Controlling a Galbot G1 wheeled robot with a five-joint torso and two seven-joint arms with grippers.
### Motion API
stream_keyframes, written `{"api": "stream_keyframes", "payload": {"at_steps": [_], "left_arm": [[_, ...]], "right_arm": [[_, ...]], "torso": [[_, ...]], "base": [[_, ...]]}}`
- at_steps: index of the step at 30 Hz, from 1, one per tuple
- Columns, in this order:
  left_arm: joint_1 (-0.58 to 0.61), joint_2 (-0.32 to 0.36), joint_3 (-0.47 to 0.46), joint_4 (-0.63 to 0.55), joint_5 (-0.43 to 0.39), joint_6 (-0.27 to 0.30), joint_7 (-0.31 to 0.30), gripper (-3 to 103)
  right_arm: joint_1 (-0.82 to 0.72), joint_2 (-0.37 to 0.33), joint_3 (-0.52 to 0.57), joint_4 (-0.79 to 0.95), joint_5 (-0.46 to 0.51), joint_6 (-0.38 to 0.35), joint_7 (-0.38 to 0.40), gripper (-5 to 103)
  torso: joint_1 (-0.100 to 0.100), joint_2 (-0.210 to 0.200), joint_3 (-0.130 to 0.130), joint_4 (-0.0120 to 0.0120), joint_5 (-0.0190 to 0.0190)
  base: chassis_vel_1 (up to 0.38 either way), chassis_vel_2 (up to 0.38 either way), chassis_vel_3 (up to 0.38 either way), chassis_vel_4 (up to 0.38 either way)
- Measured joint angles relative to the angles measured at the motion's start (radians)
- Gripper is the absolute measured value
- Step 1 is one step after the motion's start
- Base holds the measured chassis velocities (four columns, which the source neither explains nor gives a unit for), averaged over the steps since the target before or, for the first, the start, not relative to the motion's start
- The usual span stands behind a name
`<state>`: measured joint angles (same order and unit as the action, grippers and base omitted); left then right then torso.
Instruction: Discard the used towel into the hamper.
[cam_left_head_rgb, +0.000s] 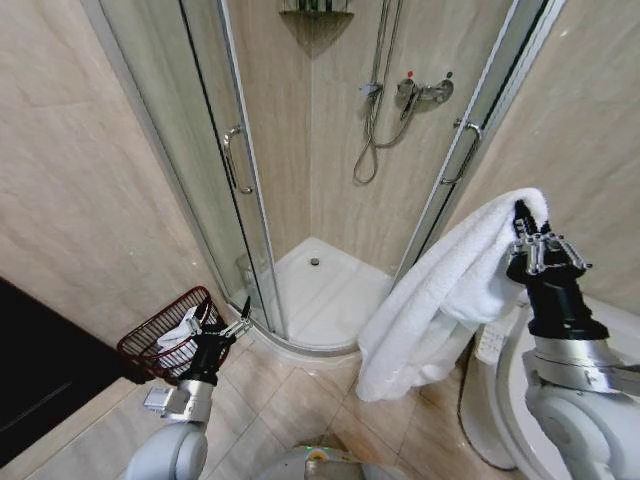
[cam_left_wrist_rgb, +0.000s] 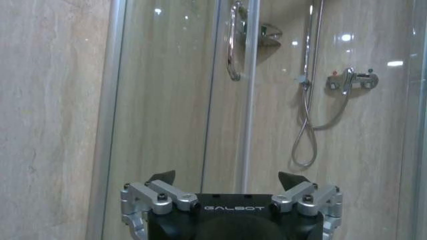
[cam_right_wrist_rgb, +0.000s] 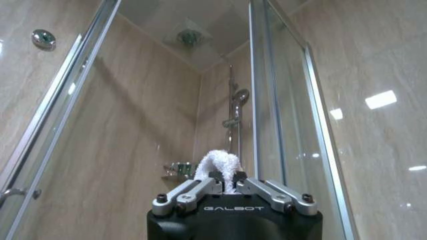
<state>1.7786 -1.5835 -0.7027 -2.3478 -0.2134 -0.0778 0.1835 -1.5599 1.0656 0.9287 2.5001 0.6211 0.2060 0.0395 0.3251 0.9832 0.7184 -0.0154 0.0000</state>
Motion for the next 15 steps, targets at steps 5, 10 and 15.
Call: {"api": "stream_keyframes", "payload": {"at_steps": [5, 10, 15], "left_arm": [[0.0, 0.0, 0.0, 0.0, 0.0, 0.0, 0.0, 100], [0.0, 0.0, 0.0, 0.0, 0.0, 0.0, 0.0, 100], [0.0, 0.0, 0.0, 0.0, 0.0, 0.0, 0.0, 100]], "right_arm": [[0.0, 0.002, -0.001, 0.0, -0.001, 0.0, -0.001, 5], [0.0, 0.001, -0.001, 0.0, -0.001, 0.0, -0.002, 5], [-0.002, 0.002, -0.002, 0.0, -0.001, 0.0, -0.004, 5]], "torso": [[0.01, 0.022, 0.013, 0.0, 0.0], [0.02, 0.045, 0.025, 0.0, 0.0], [0.032, 0.071, 0.04, 0.0, 0.0]], "base": [[0.0, 0.0, 0.0, 0.0], [0.0, 0.0, 0.0, 0.0], [0.0, 0.0, 0.0, 0.0]]}}
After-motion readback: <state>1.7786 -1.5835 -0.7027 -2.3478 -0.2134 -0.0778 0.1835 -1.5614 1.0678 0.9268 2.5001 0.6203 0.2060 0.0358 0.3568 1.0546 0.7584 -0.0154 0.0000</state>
